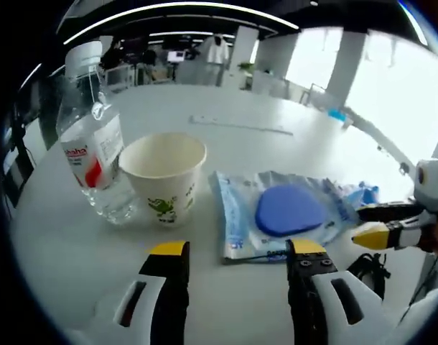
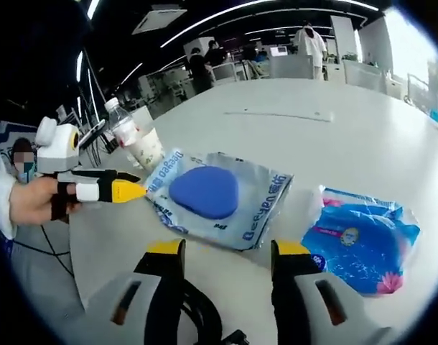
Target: Arrange the tabletop items into an orderly group along one side of the table until the central work area is clear of visible clutter.
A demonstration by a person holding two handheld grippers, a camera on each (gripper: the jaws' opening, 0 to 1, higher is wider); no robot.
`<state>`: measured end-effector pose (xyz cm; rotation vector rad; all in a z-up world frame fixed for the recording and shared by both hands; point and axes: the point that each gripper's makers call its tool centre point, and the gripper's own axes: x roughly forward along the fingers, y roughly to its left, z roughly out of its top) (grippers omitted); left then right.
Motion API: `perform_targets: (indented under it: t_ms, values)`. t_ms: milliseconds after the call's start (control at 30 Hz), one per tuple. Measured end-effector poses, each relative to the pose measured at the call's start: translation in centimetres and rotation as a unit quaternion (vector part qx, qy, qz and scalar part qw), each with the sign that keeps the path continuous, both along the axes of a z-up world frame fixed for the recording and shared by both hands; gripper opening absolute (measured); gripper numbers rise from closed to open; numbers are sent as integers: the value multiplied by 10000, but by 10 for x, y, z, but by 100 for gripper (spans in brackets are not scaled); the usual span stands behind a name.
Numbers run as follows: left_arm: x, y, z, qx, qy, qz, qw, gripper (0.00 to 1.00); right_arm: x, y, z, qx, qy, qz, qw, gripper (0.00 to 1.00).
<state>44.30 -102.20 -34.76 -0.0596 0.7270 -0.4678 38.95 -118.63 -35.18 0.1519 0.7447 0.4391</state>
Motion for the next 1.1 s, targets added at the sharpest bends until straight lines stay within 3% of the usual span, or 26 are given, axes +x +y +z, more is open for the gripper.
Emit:
perform_targets:
  t_ms: [100,167,300,667,1100]
  values:
    - [0,1,5,-50,-81,100,9999,73,0,0,8,-64,-218,67,9997,59]
    - [5,8,10,193,-313,208,9991,84,-1,-1,11,-25,-230,33,9997,66]
    - [3,4,16,105,-328,162,9993,95,-4,-4,10,-52,-187,28,9998,74]
    - [-2,7,25,15,-350,230,9991,91,-11,-1,26,88,-345,12,9994,73]
    - [-6,7,31,50,-378,200,9991,89,-12,-9,30,129,-393,-90,9991,72]
